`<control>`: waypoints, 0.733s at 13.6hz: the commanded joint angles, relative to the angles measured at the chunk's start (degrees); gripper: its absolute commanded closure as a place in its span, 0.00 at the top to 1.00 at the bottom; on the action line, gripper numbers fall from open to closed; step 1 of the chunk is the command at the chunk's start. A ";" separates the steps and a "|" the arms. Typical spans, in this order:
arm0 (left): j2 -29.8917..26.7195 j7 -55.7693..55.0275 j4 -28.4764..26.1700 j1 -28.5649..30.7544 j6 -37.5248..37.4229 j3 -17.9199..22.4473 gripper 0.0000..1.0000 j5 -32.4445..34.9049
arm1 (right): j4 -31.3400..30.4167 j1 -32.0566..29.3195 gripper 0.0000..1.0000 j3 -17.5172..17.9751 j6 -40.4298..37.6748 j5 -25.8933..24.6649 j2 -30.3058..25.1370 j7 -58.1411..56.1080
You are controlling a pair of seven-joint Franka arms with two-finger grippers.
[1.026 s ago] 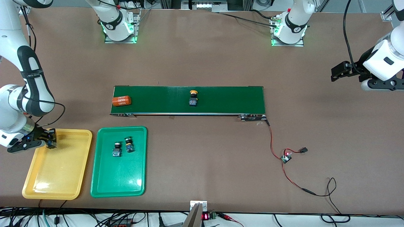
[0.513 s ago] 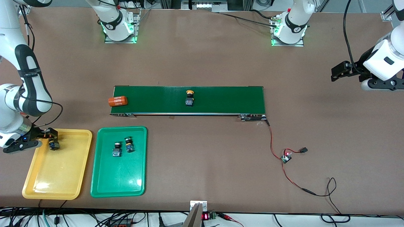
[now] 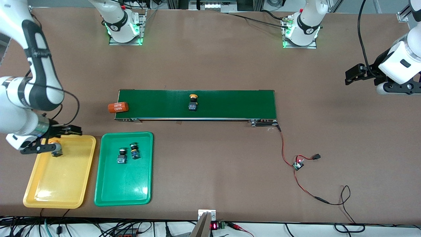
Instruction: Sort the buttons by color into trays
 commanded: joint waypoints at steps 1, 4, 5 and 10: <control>-0.51 1.00 0.48 -0.09 -0.69 0.09 1.00 0.31 | -7.03 4.35 1.00 -0.16 -1.69 2.58 -6.89 8.06; -0.51 1.00 0.48 -0.09 -0.69 0.09 1.00 0.31 | -13.11 10.76 1.00 -0.16 -0.90 5.05 -11.82 19.29; -0.51 1.00 0.48 0.00 -0.77 0.09 1.00 0.31 | -13.90 13.65 1.00 -0.16 -0.55 5.05 -12.61 23.43; -0.42 1.08 0.39 -0.09 -0.78 -0.09 1.00 0.31 | -19.78 19.48 1.00 6.77 10.67 5.05 -12.71 40.22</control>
